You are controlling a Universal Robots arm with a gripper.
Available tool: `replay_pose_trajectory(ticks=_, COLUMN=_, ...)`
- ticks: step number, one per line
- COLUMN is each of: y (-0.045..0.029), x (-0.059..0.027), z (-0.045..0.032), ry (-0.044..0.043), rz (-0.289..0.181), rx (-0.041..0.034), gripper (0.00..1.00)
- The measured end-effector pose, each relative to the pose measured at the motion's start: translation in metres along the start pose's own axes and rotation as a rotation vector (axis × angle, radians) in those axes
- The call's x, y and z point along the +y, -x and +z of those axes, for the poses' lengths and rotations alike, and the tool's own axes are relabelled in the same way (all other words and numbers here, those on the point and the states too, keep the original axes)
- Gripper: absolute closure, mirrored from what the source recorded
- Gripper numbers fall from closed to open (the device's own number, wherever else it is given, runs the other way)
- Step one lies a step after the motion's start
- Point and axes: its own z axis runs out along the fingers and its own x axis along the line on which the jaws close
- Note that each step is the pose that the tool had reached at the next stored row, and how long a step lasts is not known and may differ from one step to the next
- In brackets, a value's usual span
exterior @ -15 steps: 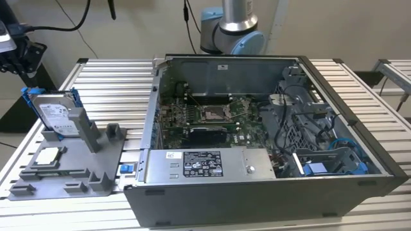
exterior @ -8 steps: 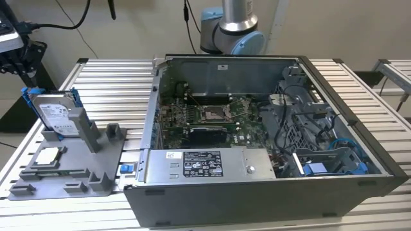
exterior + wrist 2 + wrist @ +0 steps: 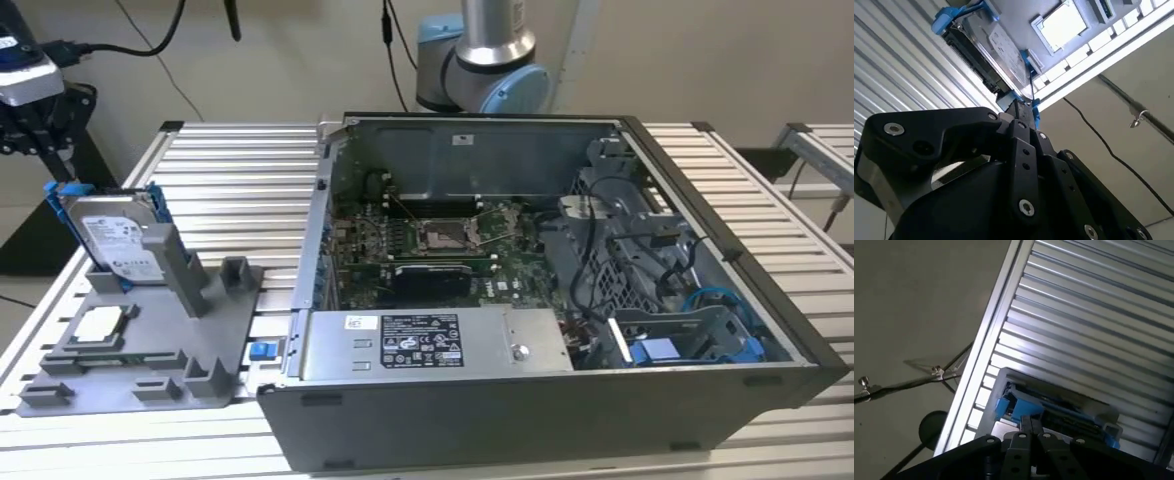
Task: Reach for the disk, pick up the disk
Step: 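Pick up the disk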
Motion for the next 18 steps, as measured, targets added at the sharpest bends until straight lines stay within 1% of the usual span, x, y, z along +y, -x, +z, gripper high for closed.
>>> replay_pose_trajectory(ticks=18, y=0.0000, x=0.0000, z=0.0000, ry=-0.0002, rz=-0.326, rx=0.0124, gripper=1.00)
